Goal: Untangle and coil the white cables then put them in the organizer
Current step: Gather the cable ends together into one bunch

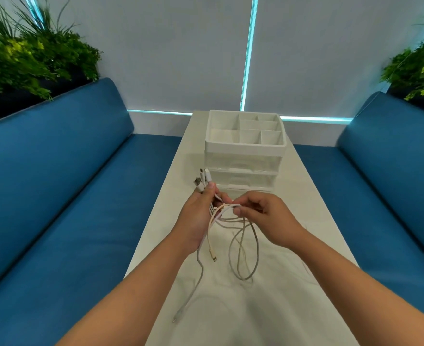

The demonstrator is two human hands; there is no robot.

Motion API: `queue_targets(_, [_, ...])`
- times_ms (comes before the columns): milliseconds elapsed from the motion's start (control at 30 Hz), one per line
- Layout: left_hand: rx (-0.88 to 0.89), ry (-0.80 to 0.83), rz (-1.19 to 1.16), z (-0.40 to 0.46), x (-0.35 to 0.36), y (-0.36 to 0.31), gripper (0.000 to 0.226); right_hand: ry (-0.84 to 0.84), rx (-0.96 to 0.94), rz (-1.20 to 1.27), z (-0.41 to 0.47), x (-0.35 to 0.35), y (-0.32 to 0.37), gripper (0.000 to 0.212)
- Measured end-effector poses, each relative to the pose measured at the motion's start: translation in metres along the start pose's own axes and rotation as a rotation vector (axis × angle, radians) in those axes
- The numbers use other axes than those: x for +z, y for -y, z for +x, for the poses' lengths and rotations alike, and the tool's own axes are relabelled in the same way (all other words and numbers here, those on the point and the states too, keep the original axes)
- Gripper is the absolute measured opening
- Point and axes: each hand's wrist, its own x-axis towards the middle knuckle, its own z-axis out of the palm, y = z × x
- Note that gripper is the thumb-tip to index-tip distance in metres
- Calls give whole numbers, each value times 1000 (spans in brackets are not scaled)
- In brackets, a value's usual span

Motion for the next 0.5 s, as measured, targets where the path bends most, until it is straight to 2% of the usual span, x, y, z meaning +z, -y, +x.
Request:
queue_targets(67, [-5,-47,-8,1,0,1,42,-45,-25,35,0,0,-2,8])
queue_targets(200, [-36,-138,-276,12,-6,1,25,-152,-28,109,-2,-6,-9,16])
queue_targets(367, [1,-216,-327,21,-15,-11,23,-76,-42,-105,-7,-22,-22,20])
queue_targets(500, [42,-215,-311,22,-14,-21,24,-67,6,-308,-8,-26,-31,20])
